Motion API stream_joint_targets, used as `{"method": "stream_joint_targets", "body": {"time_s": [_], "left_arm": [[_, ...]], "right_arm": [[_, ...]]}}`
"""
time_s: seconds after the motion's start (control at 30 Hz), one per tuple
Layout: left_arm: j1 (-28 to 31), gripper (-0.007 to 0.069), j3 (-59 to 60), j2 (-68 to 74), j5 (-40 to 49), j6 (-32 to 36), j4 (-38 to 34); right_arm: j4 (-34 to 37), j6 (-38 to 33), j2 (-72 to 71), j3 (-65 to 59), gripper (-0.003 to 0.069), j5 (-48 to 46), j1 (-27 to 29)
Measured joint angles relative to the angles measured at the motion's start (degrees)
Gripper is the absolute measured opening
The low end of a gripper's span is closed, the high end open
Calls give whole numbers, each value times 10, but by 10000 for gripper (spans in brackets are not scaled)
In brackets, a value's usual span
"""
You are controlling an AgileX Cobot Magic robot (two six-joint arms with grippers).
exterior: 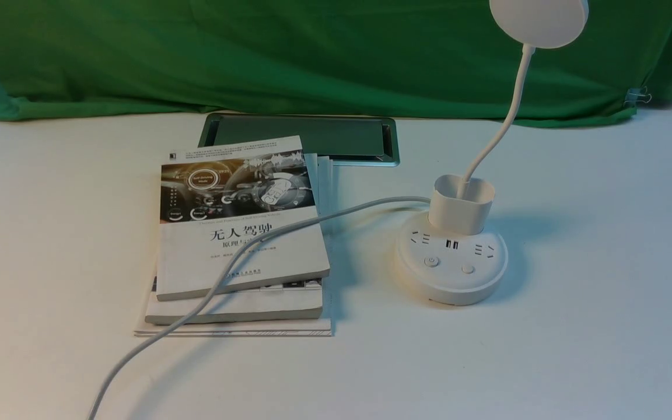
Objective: Turn on the desk lamp on the white desktop with your hand.
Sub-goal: 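Press the button on the base of the white desk lamp with the right gripper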
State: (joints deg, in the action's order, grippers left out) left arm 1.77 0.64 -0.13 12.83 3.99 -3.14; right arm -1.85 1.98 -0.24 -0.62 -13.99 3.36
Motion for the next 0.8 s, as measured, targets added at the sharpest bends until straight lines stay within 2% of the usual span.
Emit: {"method": "stream_joint_targets", "body": {"time_s": [0.17,0.23,0.27,0.37,0.47,0.5,0.53,0.8], "left_arm": [[0,21,0,0,0,0,0],[0,21,0,0,0,0,0],[0,21,0,0,0,0,0],[0,21,0,0,0,0,0],[0,21,0,0,0,0,0],[0,21,0,0,0,0,0],[0,21,0,0,0,0,0],[0,21,0,0,0,0,0]], "right_arm": [[-17,-51,0,0,243,14,0],[3,-29,0,0,243,34,0],[10,-12,0,0,243,38,0],[62,154,0,0,243,82,0],[76,279,0,0,243,109,0],[76,293,0,0,243,112,0],[79,338,0,0,243,118,0],[82,381,0,0,243,145,0]]}}
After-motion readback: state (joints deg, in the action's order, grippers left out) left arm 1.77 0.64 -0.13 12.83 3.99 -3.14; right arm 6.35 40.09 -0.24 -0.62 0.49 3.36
